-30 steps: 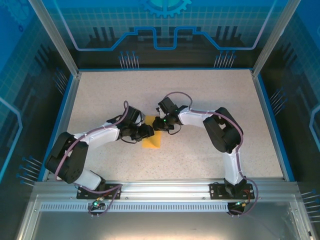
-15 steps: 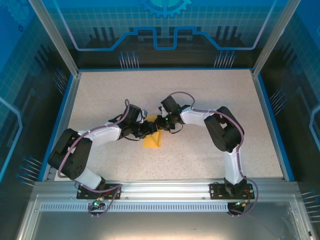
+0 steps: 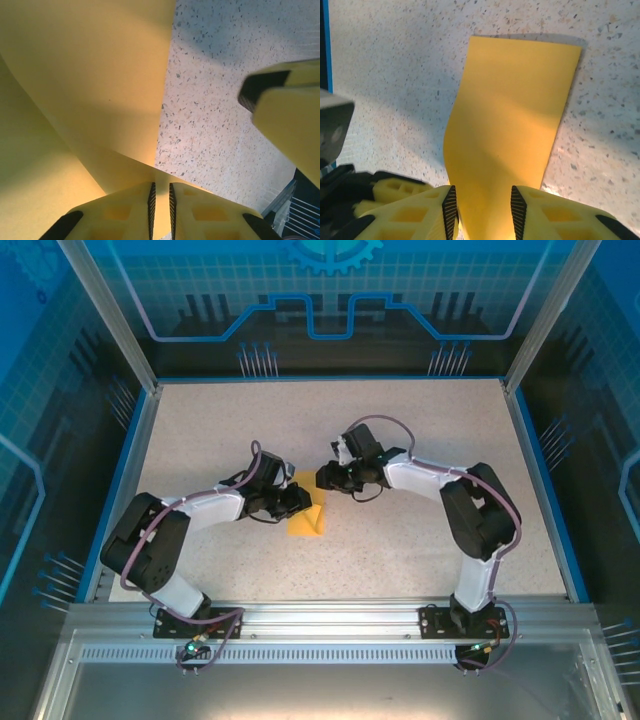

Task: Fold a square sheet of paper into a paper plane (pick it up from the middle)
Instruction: Fold the triangle a second time at the center of the table.

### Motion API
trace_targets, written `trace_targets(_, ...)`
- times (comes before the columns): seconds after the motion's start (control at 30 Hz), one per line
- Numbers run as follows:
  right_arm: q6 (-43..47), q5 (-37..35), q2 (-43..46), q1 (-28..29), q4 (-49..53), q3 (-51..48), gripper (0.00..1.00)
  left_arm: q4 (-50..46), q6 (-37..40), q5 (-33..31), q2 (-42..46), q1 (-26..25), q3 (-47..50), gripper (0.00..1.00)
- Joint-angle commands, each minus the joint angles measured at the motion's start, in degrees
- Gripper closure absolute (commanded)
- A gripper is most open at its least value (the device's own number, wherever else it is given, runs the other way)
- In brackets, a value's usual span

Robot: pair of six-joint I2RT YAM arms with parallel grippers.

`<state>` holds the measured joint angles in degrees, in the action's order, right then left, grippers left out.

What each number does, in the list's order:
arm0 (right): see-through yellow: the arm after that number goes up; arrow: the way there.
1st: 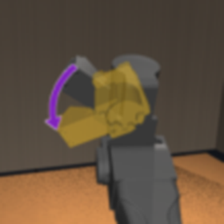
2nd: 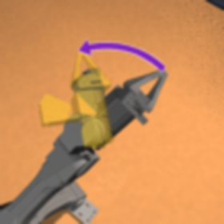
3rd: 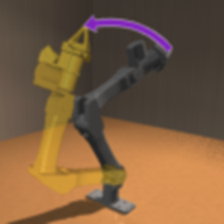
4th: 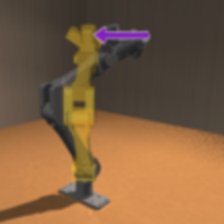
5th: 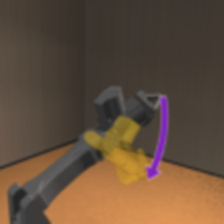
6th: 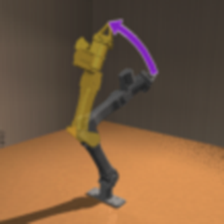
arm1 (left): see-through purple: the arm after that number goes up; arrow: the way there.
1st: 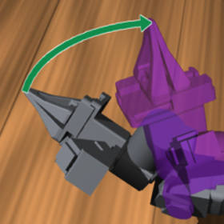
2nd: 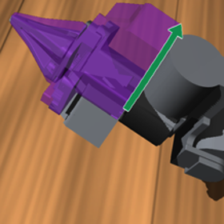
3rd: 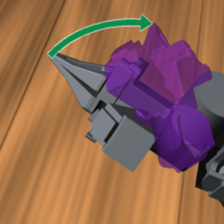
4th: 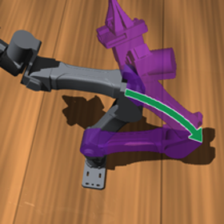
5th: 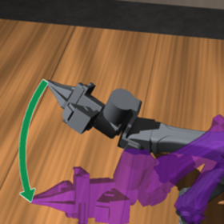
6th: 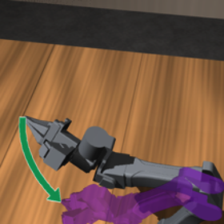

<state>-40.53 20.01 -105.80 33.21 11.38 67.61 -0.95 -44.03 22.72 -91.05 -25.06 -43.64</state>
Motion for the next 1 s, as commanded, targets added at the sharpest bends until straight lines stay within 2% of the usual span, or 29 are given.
trace_targets(0.0,3.7,2.0,1.9,-0.5,3.0,-2.8,0.60,0.3,0.6,-0.8,-0.4,0.6,0.8,0.81)
trace_targets(0.4,6.5,7.0,0.6,2.1,2.8,-3.4,0.61,0.0,0.5,-1.1,-0.5,0.6,0.9,0.83)
trace_targets(0.67,6.0,8.1,-1.1,2.6,1.8,-2.8,0.73,-0.2,0.5,-1.2,-0.2,0.6,0.7,0.84)
trace_targets(0.83,6.2,6.8,-1.3,2.6,1.9,-2.6,0.89,-0.2,0.2,-1.1,0.3,0.6,0.7,0.84)
trace_targets(0.97,7.6,4.1,-1.9,2.6,2.8,-1.2,0.96,0.0,0.2,-0.7,1.3,0.6,0.7,0.80)
